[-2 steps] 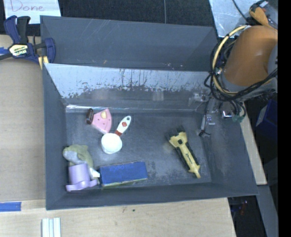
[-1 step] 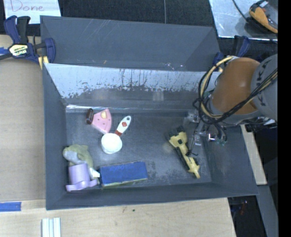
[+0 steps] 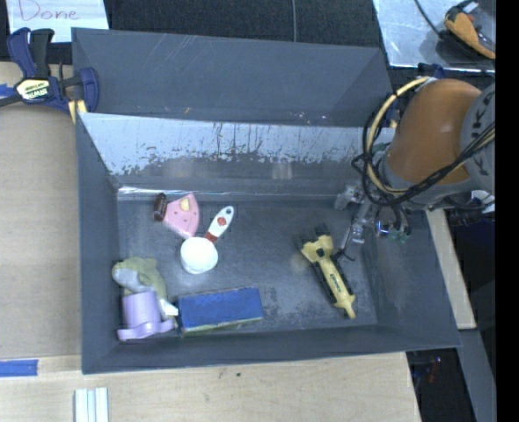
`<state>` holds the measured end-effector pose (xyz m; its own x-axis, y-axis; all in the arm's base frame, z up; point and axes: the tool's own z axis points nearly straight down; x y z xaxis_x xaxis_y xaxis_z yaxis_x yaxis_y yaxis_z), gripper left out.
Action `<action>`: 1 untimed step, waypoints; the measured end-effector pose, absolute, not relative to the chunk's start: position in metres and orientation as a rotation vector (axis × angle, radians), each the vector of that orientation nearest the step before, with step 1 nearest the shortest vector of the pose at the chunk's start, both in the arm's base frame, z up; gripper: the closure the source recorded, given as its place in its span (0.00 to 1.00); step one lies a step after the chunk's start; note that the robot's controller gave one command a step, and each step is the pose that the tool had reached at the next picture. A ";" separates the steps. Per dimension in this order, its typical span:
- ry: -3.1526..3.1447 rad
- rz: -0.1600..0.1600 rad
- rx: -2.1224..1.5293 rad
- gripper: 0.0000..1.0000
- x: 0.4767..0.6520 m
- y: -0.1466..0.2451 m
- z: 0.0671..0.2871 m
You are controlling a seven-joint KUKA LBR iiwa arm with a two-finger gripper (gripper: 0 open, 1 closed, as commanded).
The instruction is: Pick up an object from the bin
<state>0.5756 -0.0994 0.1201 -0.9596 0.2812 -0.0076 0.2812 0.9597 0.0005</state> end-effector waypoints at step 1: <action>3.086 -0.004 0.545 0.00 0.548 -0.082 0.100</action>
Offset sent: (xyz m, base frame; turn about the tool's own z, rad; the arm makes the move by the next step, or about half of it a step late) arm -0.0333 0.0158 -0.0501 0.1804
